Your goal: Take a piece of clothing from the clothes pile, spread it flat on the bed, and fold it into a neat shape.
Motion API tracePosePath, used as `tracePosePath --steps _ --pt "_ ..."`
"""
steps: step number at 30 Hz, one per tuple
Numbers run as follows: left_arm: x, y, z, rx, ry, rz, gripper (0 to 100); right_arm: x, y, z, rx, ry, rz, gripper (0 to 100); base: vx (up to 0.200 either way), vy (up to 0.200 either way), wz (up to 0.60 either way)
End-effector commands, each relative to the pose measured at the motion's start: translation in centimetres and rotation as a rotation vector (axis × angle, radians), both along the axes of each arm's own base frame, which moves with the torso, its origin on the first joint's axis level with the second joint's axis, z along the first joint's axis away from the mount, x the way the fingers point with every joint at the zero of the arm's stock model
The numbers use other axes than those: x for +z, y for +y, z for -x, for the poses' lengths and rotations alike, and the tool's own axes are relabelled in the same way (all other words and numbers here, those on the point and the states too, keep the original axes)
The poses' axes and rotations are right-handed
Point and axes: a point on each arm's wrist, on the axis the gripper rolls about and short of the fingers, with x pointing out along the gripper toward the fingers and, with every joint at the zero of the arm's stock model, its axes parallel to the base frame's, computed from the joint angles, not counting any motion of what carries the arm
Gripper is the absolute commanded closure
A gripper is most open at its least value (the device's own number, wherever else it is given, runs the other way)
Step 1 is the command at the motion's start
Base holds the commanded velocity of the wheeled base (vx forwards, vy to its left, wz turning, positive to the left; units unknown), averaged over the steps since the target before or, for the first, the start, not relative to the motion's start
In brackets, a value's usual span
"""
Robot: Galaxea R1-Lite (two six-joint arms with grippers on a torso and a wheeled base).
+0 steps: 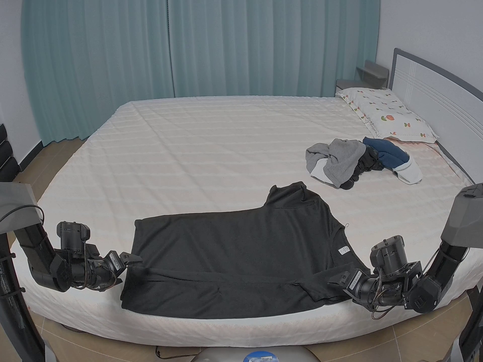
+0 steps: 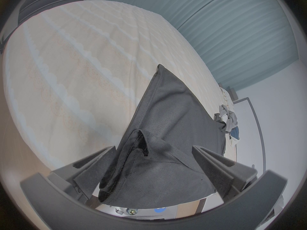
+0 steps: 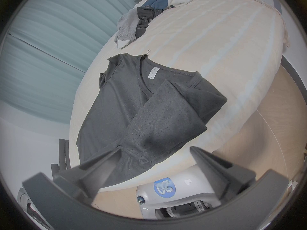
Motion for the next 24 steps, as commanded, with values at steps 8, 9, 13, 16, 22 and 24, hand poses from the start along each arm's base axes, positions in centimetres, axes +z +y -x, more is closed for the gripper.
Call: tracePosePath --steps 8,9,13,16,22,24 --pt "0.0 0.0 0.0 0.001 0.0 0.0 0 3.9 -1.0 -2.0 -0.043 -0.171 -0.071 0 0.0 0.0 0.0" --pt "0.0 0.0 0.0 0.002 0.001 0.001 0 3.9 -0.9 -2.3 -0.04 -0.171 -0.075 0 0.0 0.0 0.0" --pt "0.0 0.0 -0.1 0.002 -0.002 0.001 0 3.3 -0.6 -2.9 -0.025 -0.159 -0.088 0 0.0 0.0 0.0" --pt "0.0 0.0 -0.1 0.002 -0.002 0.001 0 1.7 -0.3 -3.4 -0.003 -0.103 -0.095 0 0.0 0.0 0.0" --pt "0.0 0.0 -0.1 0.002 -0.002 0.001 0 -1.4 -1.2 -4.2 -0.012 -0.038 -0.074 0 0.0 0.0 0.0" --pt "0.0 0.0 -0.1 0.004 -0.002 0.001 0 -2.7 -1.9 -4.5 -0.014 -0.029 -0.045 0 0.0 0.0 0.0"
